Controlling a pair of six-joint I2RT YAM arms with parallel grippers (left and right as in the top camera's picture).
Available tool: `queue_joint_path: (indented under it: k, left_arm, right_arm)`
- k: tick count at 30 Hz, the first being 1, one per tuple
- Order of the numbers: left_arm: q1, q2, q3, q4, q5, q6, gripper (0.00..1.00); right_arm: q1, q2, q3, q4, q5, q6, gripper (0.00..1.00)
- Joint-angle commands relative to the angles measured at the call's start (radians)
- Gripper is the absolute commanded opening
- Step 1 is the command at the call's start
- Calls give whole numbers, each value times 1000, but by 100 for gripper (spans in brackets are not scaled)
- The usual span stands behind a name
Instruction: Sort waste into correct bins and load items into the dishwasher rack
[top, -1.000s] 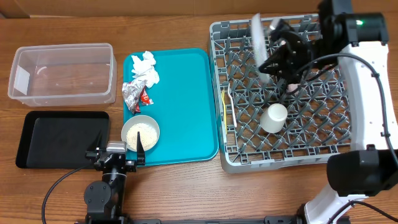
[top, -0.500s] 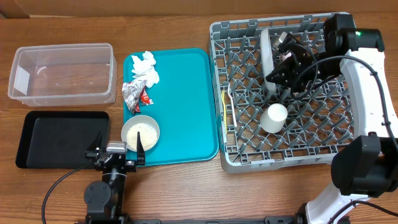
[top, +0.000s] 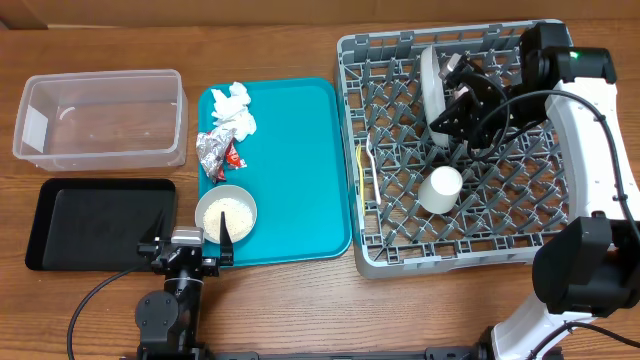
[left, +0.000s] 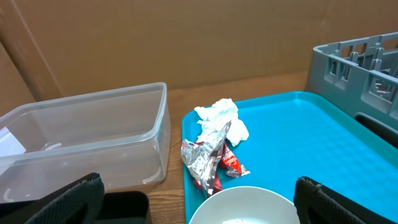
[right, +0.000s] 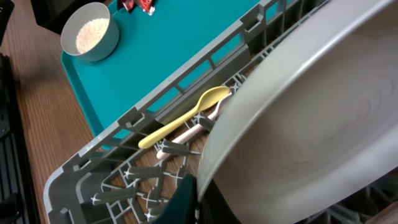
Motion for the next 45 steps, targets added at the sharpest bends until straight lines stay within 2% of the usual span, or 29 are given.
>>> queue_joint_path:
  k: [1, 6, 9, 14, 19, 22, 25, 30, 33, 37, 40, 45]
  left_arm:
    - [5, -3, -3, -1, -4, -17, 100]
    - [5, -3, -3, -1, -4, -17, 100]
    - [5, -3, -3, -1, -4, -17, 100]
    - [5, -3, -3, -1, -4, -17, 100]
    - [5, -3, -3, -1, -4, -17, 100]
    - [5, -3, -3, -1, -4, -17, 100]
    - [5, -3, -3, -1, -4, -17, 100]
    - [5, -3, -3, -1, -4, -17, 100]
    - [5, -3, -3, -1, -4, -17, 100]
    - [5, -3, -3, -1, -4, -17, 100]
    - [5, -3, -3, -1, -4, -17, 100]
    - [5, -3, -3, -1, -4, -17, 100]
  right_arm:
    - [2, -1, -3, 2, 4, -14, 4]
    - [2, -1, -3, -10, 4, -11, 5]
    - [2, -1, -3, -17, 4, -11, 26]
    - [2, -1, 12, -22, -8, 13, 36]
    - [2, -3, 125, -92, -75, 85, 35]
    - [9, -4, 216, -120, -80, 195, 28]
    - [25, -5, 310, -144, -79, 301, 27]
    - [82, -5, 398, -138, -16, 528, 14]
    - [130, -5, 398, -137, 46, 618, 13]
    - [220, -5, 398, -124, 72, 649, 13]
    - [311, -5, 398, -109, 87, 692, 22]
    - [431, -5, 398, -74, 197, 805, 21]
